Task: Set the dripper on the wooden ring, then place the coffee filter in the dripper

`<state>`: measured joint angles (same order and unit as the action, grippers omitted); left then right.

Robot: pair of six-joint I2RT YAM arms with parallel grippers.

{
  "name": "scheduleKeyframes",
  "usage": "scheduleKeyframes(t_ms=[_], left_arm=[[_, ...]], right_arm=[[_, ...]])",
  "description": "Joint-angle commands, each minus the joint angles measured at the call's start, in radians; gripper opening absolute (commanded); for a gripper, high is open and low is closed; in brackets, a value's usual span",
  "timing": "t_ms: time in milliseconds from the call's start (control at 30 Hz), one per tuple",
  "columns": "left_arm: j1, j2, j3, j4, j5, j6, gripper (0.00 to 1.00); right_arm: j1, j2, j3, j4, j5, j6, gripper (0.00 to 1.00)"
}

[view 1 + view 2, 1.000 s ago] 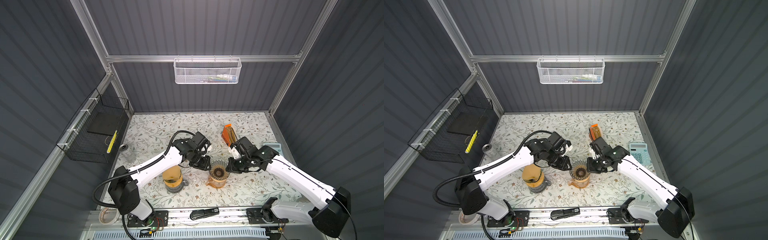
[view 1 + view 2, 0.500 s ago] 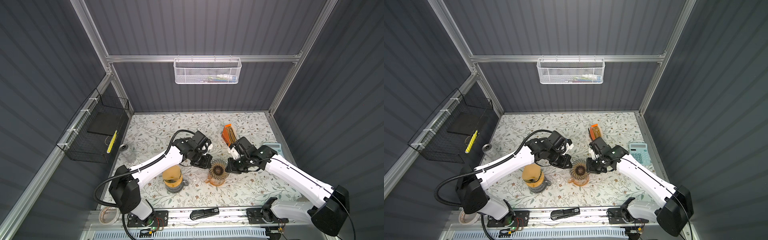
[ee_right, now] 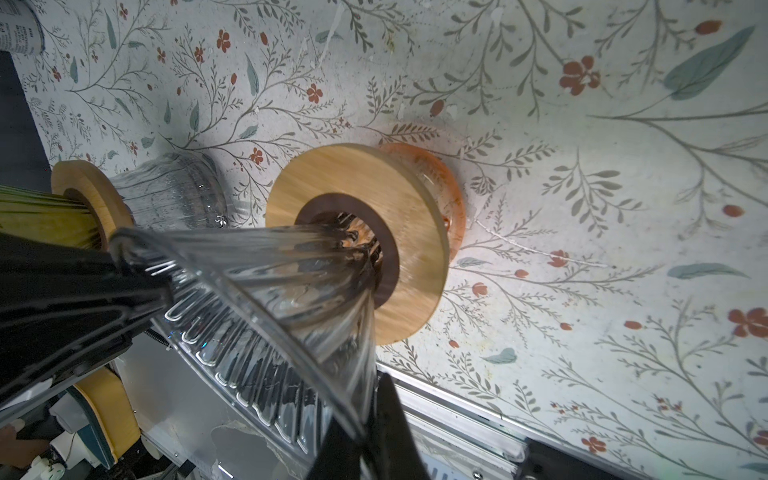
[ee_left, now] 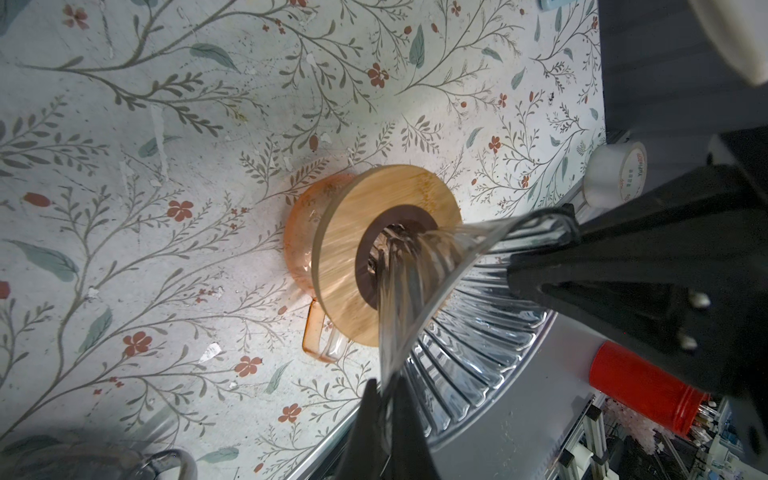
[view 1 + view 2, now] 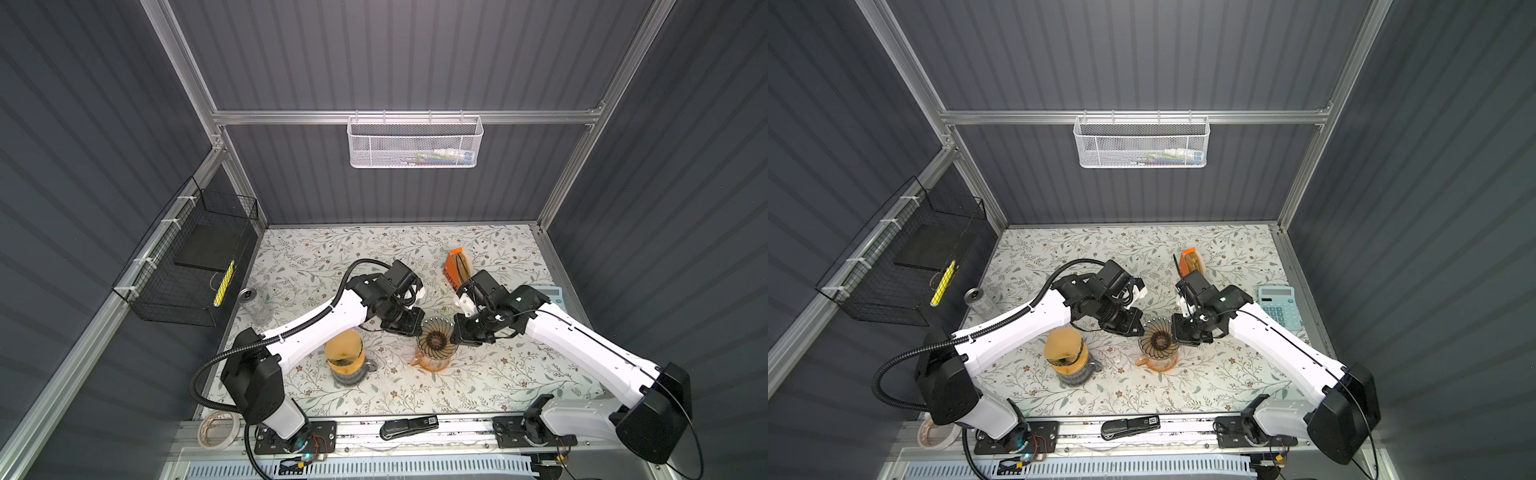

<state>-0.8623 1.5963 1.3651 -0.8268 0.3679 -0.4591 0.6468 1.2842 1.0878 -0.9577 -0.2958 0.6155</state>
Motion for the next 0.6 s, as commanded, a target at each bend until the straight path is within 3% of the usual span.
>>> scheduleKeyframes(t_ms=[0,567], left_arm=[[-0.020,0.085,0.021,-0.086,-0.004,0.019,0.00],[-0.020,0.176,0.099,-0.179,-0.012,0.031,0.00]], right_arm=[[0.001,0.064,0.018,-0.009,0.005,-0.010,0.00],[-0.049,0.163,0.012,0.007,-0.028,-0.054,0.00]])
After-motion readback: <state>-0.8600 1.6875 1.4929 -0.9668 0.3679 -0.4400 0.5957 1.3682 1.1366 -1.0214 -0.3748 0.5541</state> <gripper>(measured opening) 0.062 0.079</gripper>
